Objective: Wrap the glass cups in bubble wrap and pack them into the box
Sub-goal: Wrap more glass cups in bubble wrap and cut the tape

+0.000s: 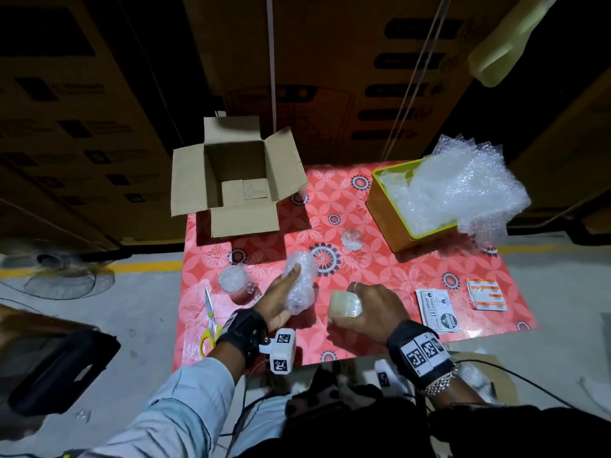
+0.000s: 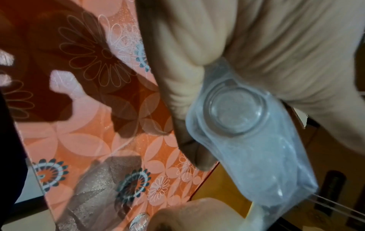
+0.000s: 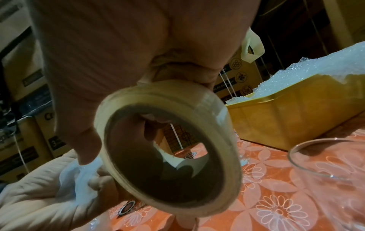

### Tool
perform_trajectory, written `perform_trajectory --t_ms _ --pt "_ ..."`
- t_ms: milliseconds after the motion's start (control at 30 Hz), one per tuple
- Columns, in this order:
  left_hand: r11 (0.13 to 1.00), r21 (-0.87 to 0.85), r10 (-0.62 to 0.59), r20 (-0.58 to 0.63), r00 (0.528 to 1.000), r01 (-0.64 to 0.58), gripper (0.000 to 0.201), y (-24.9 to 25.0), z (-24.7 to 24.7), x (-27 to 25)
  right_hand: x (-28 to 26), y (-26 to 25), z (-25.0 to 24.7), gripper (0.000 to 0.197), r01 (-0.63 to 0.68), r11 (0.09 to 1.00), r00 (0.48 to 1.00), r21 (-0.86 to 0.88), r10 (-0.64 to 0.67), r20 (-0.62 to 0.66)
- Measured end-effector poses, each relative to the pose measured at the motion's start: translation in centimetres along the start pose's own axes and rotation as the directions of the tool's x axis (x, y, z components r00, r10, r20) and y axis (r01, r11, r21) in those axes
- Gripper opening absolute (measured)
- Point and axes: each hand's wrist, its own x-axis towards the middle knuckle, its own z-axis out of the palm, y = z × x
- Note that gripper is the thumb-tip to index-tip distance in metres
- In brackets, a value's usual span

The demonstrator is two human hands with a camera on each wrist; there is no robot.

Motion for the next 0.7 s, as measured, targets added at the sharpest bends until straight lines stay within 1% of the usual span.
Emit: perform_trajectory --t_ms 67,167,233,300,367,433,500,533,600,700 --pt "1.000 0.003 -0.002 0.009 1.000 0.002 0.056 -0.1 0.0 -0.2 -0.1 -0.3 0.0 0.051 0.007 1.000 1.000 -0.005 -0.007 -0.011" --pt "1.000 0.005 0.006 -0.057 0.998 -0.006 0.058 -0.3 -0.7 0.2 -0.2 -0.4 -0.2 0.052 0.024 0.999 1.000 0.030 -0.024 -0.018" --pt "1.000 -0.029 -0.006 -0.114 0.993 0.003 0.062 -0.4 -0.8 0.0 -0.2 -0.4 -0.5 0.052 0.052 0.997 0.999 0.065 -0.052 -0.014" --pt "0.999 -0.037 -0.010 -0.160 0.987 0.004 0.060 -0.7 -1.1 0.1 -0.1 -0.5 -0.8 0.051 0.088 0.993 0.996 0.076 -0.088 -0.001" --pt "0.998 -0.047 -0.038 -0.126 0.991 0.033 0.059 -1.1 -1.0 -0.2 0.2 -0.8 -1.0 0.052 0.124 0.990 0.992 0.072 -0.125 0.001" --pt "0.994 -0.094 -0.072 -0.101 0.992 0.063 0.061 -1.3 -0.6 -0.4 0.7 -1.1 -1.0 0.053 0.158 0.985 0.987 0.064 -0.159 0.011" --pt "0.991 -0.123 -0.067 -0.074 0.995 0.058 0.068 -1.2 0.1 -0.6 1.1 -1.6 -0.9 0.049 0.199 0.979 0.979 0.032 -0.200 0.036" --pt "0.992 -0.124 -0.049 -0.070 0.996 0.040 0.067 -1.1 0.5 -0.5 1.3 -1.9 -0.8 0.048 0.224 0.975 0.973 0.009 -0.224 0.053" --pt "0.998 -0.059 -0.005 -0.080 0.997 0.000 0.061 -0.8 1.5 -0.6 1.3 -2.3 -0.4 0.048 0.257 0.966 0.964 -0.029 -0.255 0.075" --pt "0.993 0.118 0.019 -0.113 0.993 -0.005 0.070 -0.8 2.2 -0.3 1.2 -2.3 -0.2 0.050 0.251 0.967 0.966 -0.035 -0.248 0.068"
